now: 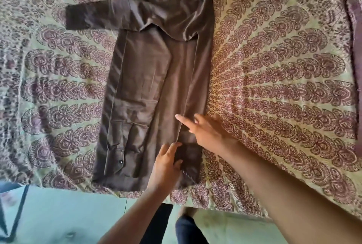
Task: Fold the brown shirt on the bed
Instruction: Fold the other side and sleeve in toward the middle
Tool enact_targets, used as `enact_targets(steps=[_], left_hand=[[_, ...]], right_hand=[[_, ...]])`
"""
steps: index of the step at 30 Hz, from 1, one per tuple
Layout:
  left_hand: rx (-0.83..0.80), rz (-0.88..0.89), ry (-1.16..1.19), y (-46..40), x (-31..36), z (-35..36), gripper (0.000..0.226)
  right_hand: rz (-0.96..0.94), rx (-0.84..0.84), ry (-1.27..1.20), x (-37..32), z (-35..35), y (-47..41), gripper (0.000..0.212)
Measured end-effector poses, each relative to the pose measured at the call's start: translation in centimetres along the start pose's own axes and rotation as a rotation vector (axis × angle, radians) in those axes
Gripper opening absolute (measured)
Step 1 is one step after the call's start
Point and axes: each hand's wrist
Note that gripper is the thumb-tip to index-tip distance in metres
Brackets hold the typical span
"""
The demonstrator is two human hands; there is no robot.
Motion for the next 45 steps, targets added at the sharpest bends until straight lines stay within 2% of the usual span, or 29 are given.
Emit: enact_targets(steps=[2, 5, 8, 12, 17, 19, 24, 27, 29, 33, 37, 41, 45], left_hand=[[-0.007, -0.018, 0.014, -0.2, -0.4, -0.2, 0.057], [-0.049, -0.013, 0.011, -0.5, -0.6, -0.1, 0.057], [-0.092, 0.012, -0.098, -0.4, -0.2, -0.4, 0.056], [-0.024, 0.181, -0.318, -0.3, -0.6, 0.0, 0.064], [0.015, 0.245, -0.372, -0.7, -1.2, 0.9, 0.079], [0.0, 0.278, -0.415, -0.8, -1.0, 1.1, 0.092], [-0.092, 0.457, -0.549, -3.4, -0.2, 0.9, 0.133], [-0.218, 0.425, -0.606, -5.5, 1.0, 0.3, 0.153], [-0.278, 0.385, -0.618, -6.3, 1.8, 0.5, 0.156], [-0.305, 0.35, -0.735, -7.9, 3.9, 0.7, 0.168], [-0.333, 0.357, -0.799, -9.4, 5.4, 0.9, 0.171], [-0.361, 0.358, -0.82, -9.7, 5.7, 0.7, 0.173], [-0.401, 0.411, -0.794, -10.4, 4.9, 0.4, 0.178]], right_hand=[[-0.06, -0.064, 0.066, -0.1, 0.0, -2.1, 0.067], [-0.141, -0.011, 0.066, -0.1, 0.9, -4.0, 0.057], [-0.169, 0.125, 0.098, 0.0, 2.1, -3.7, 0.054], [-0.195, 0.28, 0.074, 0.8, 4.7, -0.7, 0.042], [-0.152, 0.12, 0.141, 3.9, 6.4, 2.7, 0.063], [-0.164, 0.075, 0.163, 5.2, 5.9, 2.3, 0.072], [-0.27, 0.054, 0.204, 8.9, 3.7, -3.3, 0.082], [-0.244, 0.099, 0.255, 11.7, 1.4, -8.7, 0.078], [-0.211, 0.131, 0.26, 13.3, -0.1, -12.4, 0.077], [-0.122, 0.085, 0.267, 15.1, -2.5, -17.0, 0.082], [-0.162, 0.215, 0.246, 14.0, -2.1, -15.4, 0.087], [-0.218, 0.126, 0.184, 14.4, 0.2, -12.6, 0.087], [-0.14, 0.145, 0.192, 16.6, -1.6, -16.6, 0.089]])
Point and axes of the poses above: each hand's wrist, its own y-axis away from the middle knuckle, its own z-axis out of the palm, x = y × z, and after that the axes turned 12 degrees about x, right-handed
